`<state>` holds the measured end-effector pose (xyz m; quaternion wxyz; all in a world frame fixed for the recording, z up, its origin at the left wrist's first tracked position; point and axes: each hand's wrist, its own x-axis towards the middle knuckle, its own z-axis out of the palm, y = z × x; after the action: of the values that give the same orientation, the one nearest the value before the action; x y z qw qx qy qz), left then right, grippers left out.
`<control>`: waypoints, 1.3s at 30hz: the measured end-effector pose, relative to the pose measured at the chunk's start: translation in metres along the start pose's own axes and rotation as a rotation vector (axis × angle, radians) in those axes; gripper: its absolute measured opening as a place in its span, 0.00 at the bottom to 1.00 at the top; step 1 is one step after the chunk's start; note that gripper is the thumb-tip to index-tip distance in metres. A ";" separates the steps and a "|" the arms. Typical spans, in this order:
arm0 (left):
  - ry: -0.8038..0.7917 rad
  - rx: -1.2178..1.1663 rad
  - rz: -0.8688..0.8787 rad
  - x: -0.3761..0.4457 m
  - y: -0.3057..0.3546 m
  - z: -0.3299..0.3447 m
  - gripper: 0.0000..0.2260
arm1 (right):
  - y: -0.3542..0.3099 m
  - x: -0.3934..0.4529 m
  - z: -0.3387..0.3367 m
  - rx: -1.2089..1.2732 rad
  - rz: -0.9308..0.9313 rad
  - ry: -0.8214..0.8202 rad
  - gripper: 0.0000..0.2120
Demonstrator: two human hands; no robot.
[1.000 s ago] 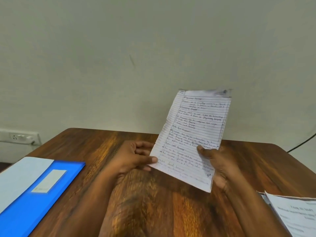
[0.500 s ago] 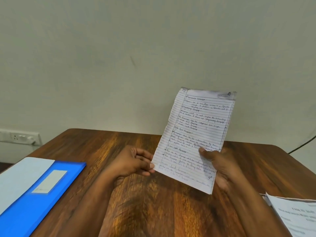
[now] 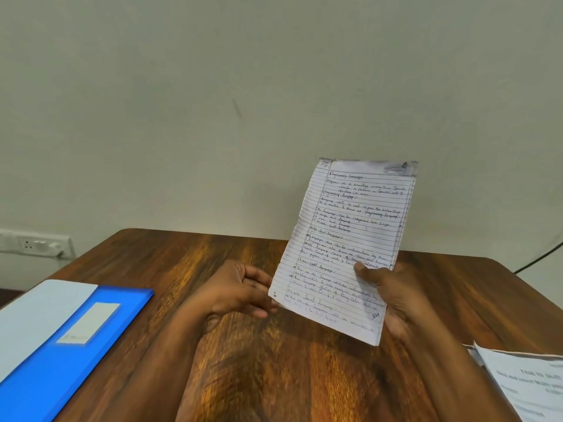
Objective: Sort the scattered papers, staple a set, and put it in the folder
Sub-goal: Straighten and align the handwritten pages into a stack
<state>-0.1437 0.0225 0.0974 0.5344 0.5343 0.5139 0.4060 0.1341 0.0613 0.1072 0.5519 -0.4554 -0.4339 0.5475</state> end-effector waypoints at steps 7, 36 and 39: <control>-0.028 -0.023 0.019 -0.004 0.002 -0.001 0.19 | 0.000 0.001 -0.001 -0.025 0.012 0.017 0.11; -0.028 -0.055 0.154 -0.015 0.016 0.007 0.20 | 0.005 0.008 -0.007 -0.011 0.057 -0.004 0.11; -0.004 -0.020 0.159 -0.014 0.015 0.007 0.18 | 0.005 0.009 -0.008 -0.006 0.064 -0.007 0.12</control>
<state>-0.1374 0.0096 0.1132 0.5069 0.5691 0.4645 0.4511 0.1414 0.0699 0.1005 0.5315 -0.4689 -0.4226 0.5649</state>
